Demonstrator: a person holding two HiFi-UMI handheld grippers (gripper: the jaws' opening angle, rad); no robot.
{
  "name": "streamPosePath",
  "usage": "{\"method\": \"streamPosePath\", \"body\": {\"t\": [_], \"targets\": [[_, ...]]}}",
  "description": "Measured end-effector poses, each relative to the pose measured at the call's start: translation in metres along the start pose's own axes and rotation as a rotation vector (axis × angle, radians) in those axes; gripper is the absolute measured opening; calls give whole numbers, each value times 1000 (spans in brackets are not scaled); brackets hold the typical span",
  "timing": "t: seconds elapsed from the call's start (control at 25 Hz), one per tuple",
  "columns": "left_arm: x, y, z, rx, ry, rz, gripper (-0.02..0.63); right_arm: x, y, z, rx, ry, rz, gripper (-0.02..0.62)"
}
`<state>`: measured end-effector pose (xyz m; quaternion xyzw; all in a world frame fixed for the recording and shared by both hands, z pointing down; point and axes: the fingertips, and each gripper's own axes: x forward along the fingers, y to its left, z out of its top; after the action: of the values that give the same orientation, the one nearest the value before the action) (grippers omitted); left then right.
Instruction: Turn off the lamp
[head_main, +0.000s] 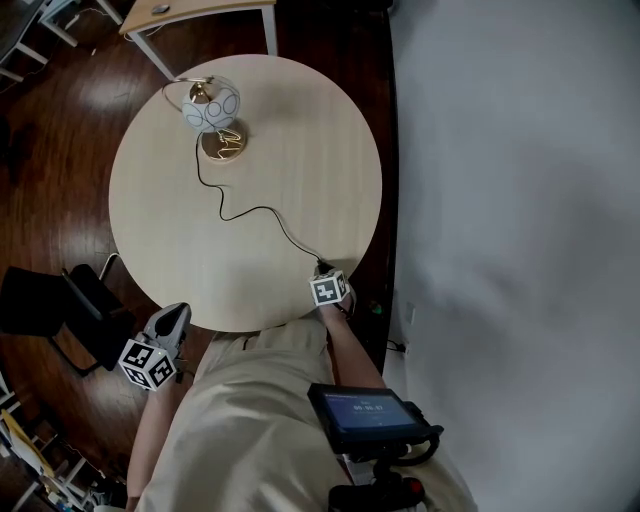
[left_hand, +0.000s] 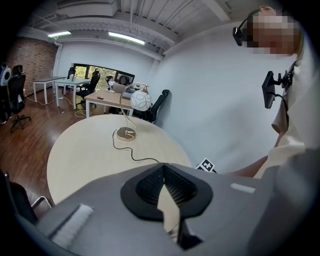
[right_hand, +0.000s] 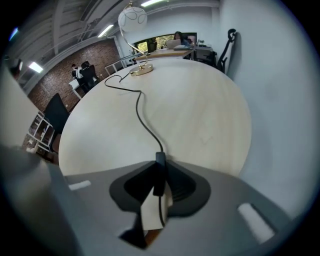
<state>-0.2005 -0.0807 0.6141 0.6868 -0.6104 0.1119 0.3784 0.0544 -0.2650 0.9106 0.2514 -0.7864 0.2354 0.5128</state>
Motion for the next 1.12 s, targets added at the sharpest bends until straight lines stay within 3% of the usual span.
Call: {"method": "streamPosePath", "body": {"t": [0.32,0.36,0.48,0.72,1.12], "targets": [[-2,0,-2,-7,-11,-4,0,-2,1,1,-46,-2,-50,98],[-2,0,-2,-9,-14,-7,0,-3,1,3,-55,-7,-53,145],[-2,1,-2,-8,-21,-20,0,-11,-2,4,-47,-37,-65,184],[-8,12,1,-12,-59,-51,0,-46,0,12,-37,-101,-107,184],[-16,39,0,12,-104,-158,0,-120,41,57,-2,-258,-185,170]]}}
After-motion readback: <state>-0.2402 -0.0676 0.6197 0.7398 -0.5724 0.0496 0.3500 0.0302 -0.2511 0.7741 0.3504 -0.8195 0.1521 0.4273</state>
